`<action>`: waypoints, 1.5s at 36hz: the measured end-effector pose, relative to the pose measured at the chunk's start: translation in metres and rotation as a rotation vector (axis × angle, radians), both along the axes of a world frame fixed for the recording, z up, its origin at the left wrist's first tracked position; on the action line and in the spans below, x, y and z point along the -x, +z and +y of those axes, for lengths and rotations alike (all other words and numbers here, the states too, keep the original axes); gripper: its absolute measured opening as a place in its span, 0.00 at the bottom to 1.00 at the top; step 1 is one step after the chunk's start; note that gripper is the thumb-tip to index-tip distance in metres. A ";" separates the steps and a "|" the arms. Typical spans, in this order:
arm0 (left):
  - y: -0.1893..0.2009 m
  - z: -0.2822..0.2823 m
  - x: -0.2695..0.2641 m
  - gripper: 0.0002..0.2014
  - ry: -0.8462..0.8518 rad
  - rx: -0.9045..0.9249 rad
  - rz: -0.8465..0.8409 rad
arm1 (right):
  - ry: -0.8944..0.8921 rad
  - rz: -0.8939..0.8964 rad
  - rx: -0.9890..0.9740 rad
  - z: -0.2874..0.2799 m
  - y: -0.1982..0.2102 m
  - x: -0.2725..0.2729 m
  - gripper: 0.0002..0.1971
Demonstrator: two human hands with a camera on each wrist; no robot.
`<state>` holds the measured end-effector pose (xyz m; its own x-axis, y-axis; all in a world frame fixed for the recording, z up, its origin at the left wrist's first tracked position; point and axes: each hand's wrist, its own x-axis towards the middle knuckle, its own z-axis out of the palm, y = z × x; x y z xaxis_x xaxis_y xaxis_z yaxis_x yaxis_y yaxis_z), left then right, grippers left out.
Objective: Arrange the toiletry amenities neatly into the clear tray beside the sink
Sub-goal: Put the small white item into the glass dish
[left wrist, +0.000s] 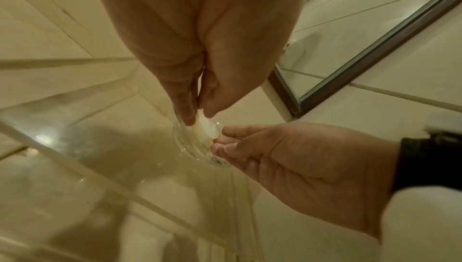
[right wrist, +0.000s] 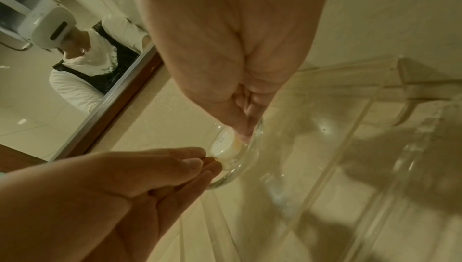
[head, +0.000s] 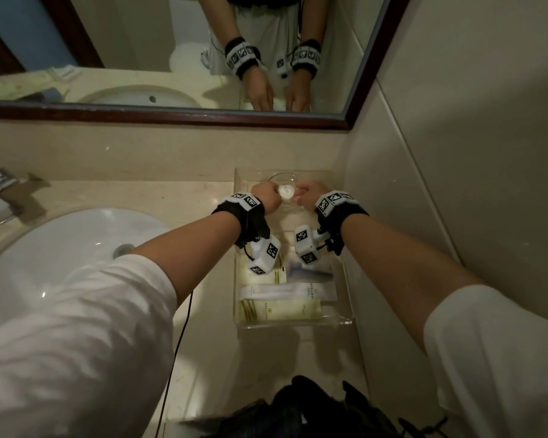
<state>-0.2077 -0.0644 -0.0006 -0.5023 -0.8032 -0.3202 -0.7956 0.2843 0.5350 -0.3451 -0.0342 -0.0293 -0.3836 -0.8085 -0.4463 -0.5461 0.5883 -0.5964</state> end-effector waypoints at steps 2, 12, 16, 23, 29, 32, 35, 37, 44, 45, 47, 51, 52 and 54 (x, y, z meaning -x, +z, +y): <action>0.000 0.001 0.000 0.15 0.005 0.002 0.004 | -0.008 -0.006 0.006 0.001 0.000 0.000 0.25; 0.004 0.001 -0.005 0.17 0.058 -0.050 0.078 | -0.040 -0.025 0.136 0.011 0.003 -0.006 0.13; 0.003 0.001 -0.002 0.16 0.071 -0.076 0.090 | -0.026 0.001 0.115 0.014 0.010 -0.007 0.13; -0.004 0.002 -0.002 0.18 0.107 -0.086 0.114 | -0.031 -0.026 0.123 0.020 0.016 -0.011 0.16; -0.005 0.002 -0.002 0.20 0.110 -0.115 0.125 | -0.014 -0.033 0.148 0.025 0.022 -0.014 0.15; -0.005 0.001 -0.002 0.20 0.113 -0.116 0.128 | -0.020 -0.034 0.148 0.025 0.022 -0.014 0.12; -0.004 0.002 -0.003 0.19 0.123 -0.123 0.150 | -0.074 -0.035 0.148 0.025 0.023 -0.016 0.12; -0.005 0.002 -0.005 0.19 0.155 -0.131 0.194 | -0.155 -0.026 0.163 0.023 0.023 -0.018 0.14; -0.008 -0.004 -0.024 0.14 0.325 -0.219 0.444 | -0.275 -0.101 0.287 0.008 0.023 -0.039 0.12; -0.010 -0.006 -0.031 0.13 0.352 -0.227 0.470 | -0.265 -0.115 0.299 0.006 0.023 -0.045 0.12; -0.012 -0.010 -0.044 0.11 0.396 -0.236 0.519 | -0.255 -0.148 0.327 0.003 0.026 -0.057 0.09; -0.001 -0.006 -0.087 0.05 0.483 -0.261 0.641 | -0.201 -0.246 0.363 -0.004 0.034 -0.101 0.10; 0.001 -0.006 -0.100 0.08 0.507 -0.257 0.660 | -0.174 -0.268 0.363 -0.007 0.034 -0.114 0.10; 0.003 -0.006 -0.129 0.11 0.553 -0.260 0.692 | -0.111 -0.291 0.349 -0.012 0.034 -0.140 0.09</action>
<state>-0.0791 -0.0701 0.0020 -0.2156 -0.9306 -0.2956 -0.2617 -0.2366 0.9357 -0.2047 -0.0460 0.0048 -0.3756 -0.8904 -0.2572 -0.2717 0.3712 -0.8879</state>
